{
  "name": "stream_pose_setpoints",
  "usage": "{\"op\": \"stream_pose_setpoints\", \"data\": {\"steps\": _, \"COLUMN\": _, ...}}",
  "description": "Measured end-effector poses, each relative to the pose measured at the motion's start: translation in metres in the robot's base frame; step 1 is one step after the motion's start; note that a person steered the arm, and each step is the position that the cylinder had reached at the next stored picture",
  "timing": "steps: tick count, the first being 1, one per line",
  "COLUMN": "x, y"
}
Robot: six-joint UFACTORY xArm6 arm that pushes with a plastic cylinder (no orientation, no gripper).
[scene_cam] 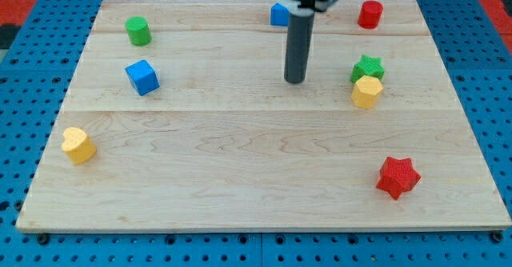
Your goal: Adjust the green star
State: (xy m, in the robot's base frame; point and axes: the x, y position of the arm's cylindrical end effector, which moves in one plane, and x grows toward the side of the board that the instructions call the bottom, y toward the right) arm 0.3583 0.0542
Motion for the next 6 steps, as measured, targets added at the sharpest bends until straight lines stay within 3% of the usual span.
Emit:
{"op": "stream_pose_setpoints", "data": {"steps": 1, "x": -0.02, "y": 0.002}}
{"op": "stream_pose_setpoints", "data": {"steps": 3, "x": -0.036, "y": 0.069}}
{"op": "stream_pose_setpoints", "data": {"steps": 4, "x": -0.035, "y": 0.083}}
{"op": "stream_pose_setpoints", "data": {"steps": 5, "x": -0.035, "y": 0.153}}
{"op": "stream_pose_setpoints", "data": {"steps": 6, "x": -0.013, "y": 0.178}}
